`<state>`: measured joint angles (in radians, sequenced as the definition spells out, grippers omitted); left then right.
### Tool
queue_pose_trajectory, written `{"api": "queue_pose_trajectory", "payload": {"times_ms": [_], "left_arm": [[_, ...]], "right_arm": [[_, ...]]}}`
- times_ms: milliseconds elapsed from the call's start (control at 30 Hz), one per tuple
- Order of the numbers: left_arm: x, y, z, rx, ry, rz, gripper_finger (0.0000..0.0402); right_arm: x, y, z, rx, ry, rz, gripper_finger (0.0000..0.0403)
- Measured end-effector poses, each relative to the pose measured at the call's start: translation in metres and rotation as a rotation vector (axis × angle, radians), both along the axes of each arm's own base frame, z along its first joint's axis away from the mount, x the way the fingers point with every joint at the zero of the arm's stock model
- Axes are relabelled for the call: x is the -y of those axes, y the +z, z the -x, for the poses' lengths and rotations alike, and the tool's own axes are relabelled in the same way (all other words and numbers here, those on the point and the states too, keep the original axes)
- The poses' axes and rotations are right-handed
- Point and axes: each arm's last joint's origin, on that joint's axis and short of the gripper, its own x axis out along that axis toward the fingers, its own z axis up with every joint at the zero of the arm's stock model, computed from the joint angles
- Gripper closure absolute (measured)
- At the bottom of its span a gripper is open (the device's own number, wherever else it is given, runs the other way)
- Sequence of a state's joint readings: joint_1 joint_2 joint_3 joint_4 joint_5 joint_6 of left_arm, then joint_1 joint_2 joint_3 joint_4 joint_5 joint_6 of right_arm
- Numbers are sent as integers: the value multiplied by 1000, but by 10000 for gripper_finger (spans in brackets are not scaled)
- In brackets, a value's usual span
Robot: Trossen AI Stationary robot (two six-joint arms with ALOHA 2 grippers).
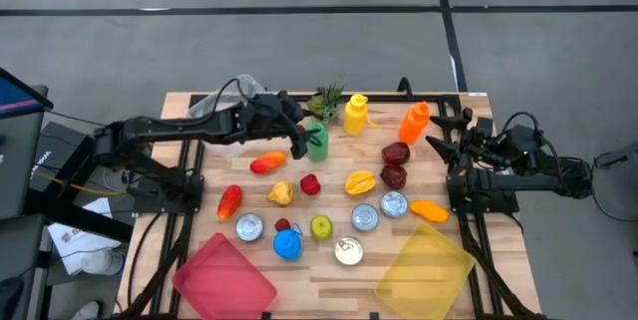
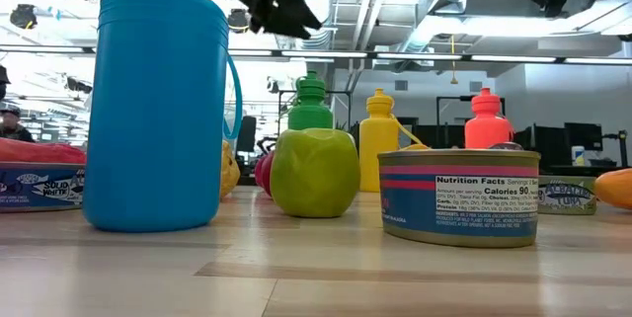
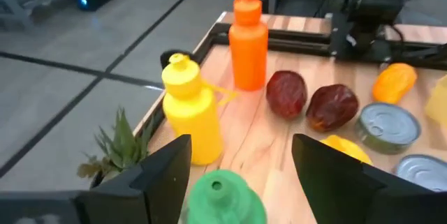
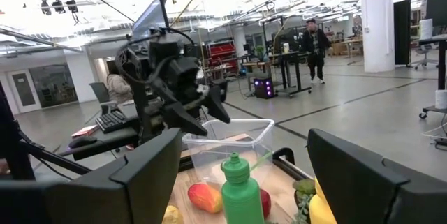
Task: Pick & Place Food Item
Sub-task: Put the green water bottle into the red bin
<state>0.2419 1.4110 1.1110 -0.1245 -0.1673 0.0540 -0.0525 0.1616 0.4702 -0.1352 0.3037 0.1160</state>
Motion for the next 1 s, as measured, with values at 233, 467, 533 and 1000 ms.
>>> {"api": "queue_pose_trajectory", "payload": {"times_ms": [233,467,533,1000], "left_arm": [[-17,-16,-8,-30,-20,41,171],[-22,-31,-15,-78,-26,65,174],[-22,-33,-16,-83,-26,67,177],[-26,-43,-12,-96,-10,72,255]], "right_arm": [[0,-1,0,-8,0,0,101],[0,-3,0,-32,0,-2,101],[0,-3,0,-33,0,-2,101],[0,-3,0,-33,0,0,101]]}}
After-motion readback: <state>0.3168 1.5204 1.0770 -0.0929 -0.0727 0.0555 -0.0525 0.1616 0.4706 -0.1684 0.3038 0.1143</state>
